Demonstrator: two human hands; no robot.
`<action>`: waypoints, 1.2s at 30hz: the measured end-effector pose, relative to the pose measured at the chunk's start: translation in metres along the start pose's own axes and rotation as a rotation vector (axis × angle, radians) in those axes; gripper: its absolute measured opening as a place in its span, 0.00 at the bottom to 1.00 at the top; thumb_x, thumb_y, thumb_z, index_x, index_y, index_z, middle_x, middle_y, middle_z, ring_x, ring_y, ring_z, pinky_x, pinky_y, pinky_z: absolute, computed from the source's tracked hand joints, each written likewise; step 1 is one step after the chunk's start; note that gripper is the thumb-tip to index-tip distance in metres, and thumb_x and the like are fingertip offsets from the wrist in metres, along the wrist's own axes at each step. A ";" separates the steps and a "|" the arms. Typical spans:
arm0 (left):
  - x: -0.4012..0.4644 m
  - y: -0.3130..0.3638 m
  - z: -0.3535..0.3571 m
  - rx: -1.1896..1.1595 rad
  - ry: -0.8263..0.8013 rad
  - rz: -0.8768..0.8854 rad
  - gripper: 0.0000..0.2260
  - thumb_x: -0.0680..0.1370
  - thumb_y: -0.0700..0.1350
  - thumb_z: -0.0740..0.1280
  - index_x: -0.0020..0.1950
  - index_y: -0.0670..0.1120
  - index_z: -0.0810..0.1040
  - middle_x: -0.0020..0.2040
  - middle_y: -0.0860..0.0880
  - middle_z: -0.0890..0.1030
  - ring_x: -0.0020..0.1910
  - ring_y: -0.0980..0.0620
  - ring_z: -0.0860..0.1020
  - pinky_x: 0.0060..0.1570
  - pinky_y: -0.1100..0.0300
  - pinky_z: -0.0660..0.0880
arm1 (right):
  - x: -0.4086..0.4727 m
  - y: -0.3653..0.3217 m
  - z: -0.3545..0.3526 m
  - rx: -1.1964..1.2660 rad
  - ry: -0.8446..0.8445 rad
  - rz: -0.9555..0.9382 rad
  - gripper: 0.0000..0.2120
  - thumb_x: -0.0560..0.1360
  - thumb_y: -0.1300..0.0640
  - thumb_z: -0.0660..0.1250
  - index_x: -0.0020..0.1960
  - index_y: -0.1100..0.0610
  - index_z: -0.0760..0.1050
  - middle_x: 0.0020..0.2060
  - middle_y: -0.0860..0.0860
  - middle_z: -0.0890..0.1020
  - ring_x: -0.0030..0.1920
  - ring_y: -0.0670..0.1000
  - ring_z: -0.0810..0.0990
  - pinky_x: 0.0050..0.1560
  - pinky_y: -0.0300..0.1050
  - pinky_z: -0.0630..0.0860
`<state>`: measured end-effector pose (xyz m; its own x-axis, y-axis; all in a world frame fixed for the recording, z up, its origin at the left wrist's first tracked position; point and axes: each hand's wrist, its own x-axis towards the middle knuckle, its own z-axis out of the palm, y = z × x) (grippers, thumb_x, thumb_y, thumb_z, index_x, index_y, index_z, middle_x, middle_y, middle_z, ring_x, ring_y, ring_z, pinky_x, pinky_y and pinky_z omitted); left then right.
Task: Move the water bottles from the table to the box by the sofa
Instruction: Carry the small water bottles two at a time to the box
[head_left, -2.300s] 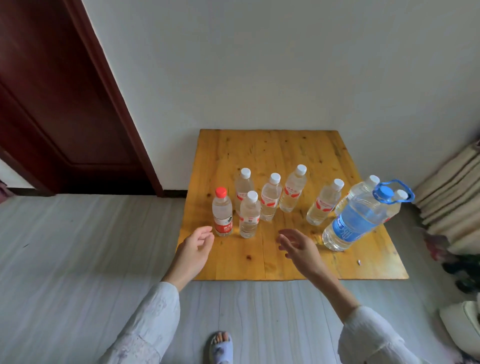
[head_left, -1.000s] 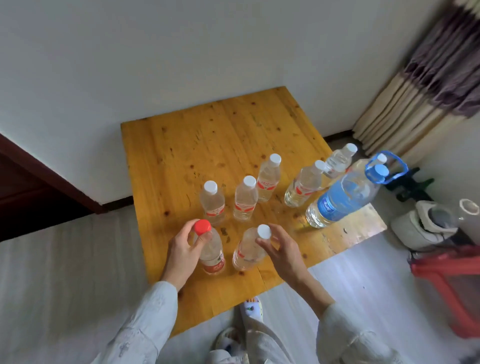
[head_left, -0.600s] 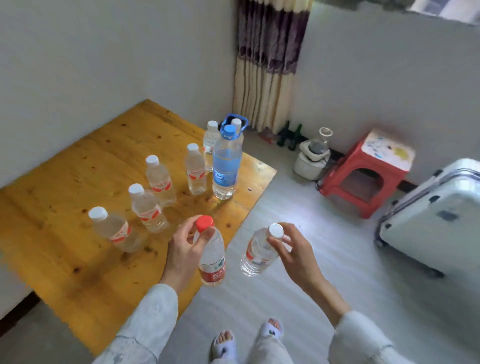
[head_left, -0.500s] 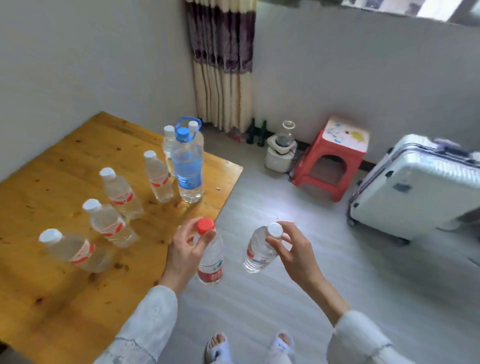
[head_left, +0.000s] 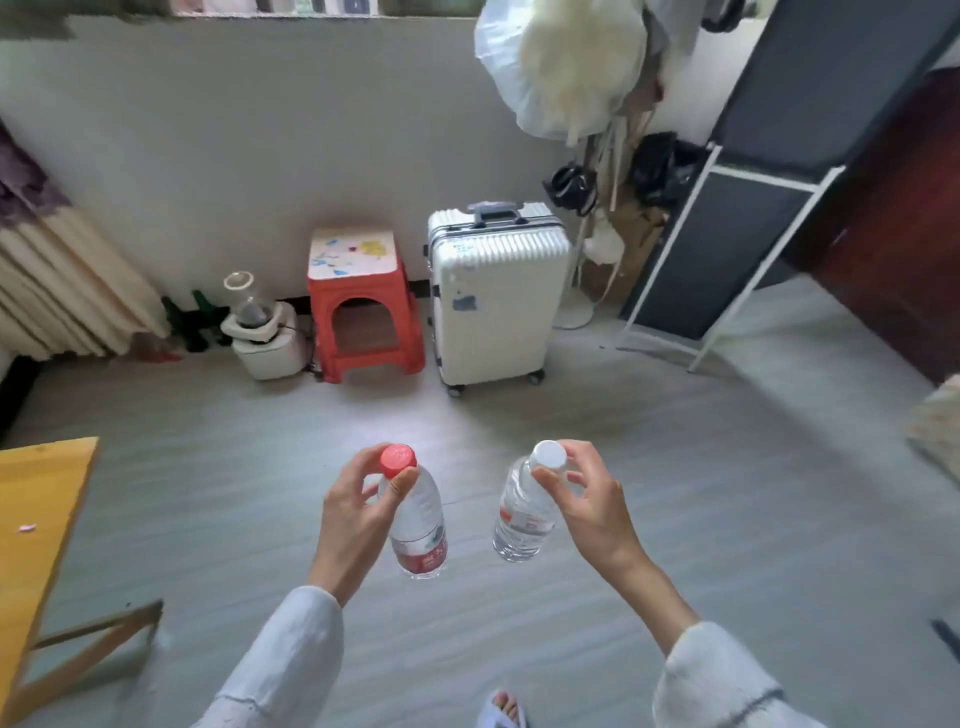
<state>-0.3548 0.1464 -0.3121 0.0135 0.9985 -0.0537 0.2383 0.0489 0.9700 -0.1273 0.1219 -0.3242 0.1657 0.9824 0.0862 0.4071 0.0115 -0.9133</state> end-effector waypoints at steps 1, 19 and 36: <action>0.006 0.009 0.026 -0.005 -0.043 0.015 0.15 0.64 0.60 0.68 0.47 0.56 0.76 0.49 0.52 0.80 0.49 0.62 0.78 0.50 0.63 0.71 | 0.001 0.010 -0.023 -0.008 0.041 0.020 0.15 0.64 0.35 0.61 0.47 0.41 0.71 0.49 0.46 0.77 0.50 0.42 0.75 0.52 0.37 0.71; 0.121 0.123 0.469 0.061 -0.831 0.215 0.13 0.73 0.50 0.68 0.54 0.46 0.76 0.52 0.45 0.80 0.45 0.53 0.80 0.40 0.75 0.72 | 0.035 0.165 -0.364 -0.107 0.758 0.364 0.12 0.70 0.48 0.65 0.51 0.51 0.74 0.47 0.54 0.79 0.49 0.55 0.78 0.52 0.49 0.74; 0.211 0.222 0.828 0.096 -1.142 0.256 0.09 0.70 0.56 0.68 0.48 0.59 0.75 0.51 0.49 0.82 0.53 0.51 0.80 0.57 0.55 0.73 | 0.136 0.285 -0.631 -0.064 1.001 0.531 0.15 0.70 0.49 0.66 0.52 0.58 0.74 0.48 0.51 0.77 0.50 0.53 0.77 0.53 0.48 0.73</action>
<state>0.5053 0.3463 -0.3048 0.9235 0.3732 -0.0886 0.1736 -0.2008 0.9641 0.5780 0.1413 -0.3219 0.9630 0.2696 -0.0001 0.1119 -0.3999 -0.9097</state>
